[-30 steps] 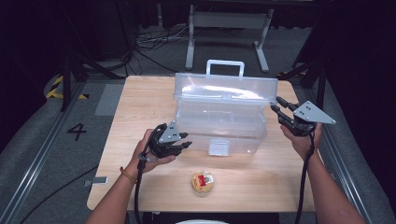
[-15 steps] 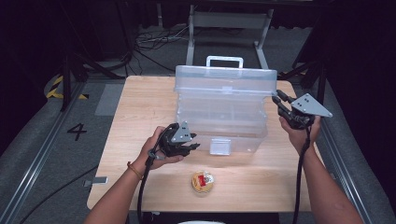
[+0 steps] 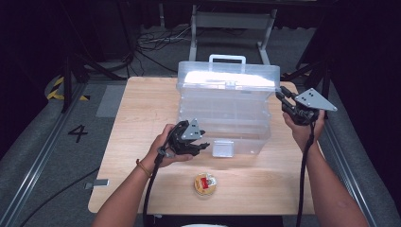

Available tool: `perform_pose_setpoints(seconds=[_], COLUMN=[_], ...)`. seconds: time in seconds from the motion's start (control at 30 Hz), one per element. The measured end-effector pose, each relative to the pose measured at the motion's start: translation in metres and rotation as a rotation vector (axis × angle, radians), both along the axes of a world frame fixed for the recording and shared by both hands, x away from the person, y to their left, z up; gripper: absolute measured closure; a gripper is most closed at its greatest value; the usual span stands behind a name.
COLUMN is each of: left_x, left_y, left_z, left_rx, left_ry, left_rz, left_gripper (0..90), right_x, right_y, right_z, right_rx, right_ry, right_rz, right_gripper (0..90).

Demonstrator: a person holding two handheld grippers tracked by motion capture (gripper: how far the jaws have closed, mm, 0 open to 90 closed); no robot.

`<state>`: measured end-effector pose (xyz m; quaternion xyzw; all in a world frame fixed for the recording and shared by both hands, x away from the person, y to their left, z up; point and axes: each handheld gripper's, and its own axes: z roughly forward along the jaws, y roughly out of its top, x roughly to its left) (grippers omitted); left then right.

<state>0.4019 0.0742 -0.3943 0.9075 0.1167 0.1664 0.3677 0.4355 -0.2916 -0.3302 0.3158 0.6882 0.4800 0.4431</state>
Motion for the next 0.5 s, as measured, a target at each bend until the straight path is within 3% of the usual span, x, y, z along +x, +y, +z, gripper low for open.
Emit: perform_pose_setpoints(seconds=[0.1, 0.3, 0.5], left_x=[0.005, 0.010, 0.014], left_y=[-0.002, -0.002, -0.001], left_z=[-0.005, -0.009, -0.012], left_rx=[0.013, 0.004, 0.036], left_ry=[0.026, 0.015, 0.019], left_rz=[0.003, 0.016, 0.008], left_gripper=[53.9, 59.6, 67.2], right_x=[0.001, 0.005, 0.010], right_y=[0.001, 0.003, 0.005], right_z=[0.001, 0.003, 0.007], right_rx=[-0.012, -0.021, -0.019], right_ry=[-0.009, -0.014, -0.014], right_rz=[-0.011, -0.028, -0.053], right_gripper=[78.2, 79.4, 80.7])
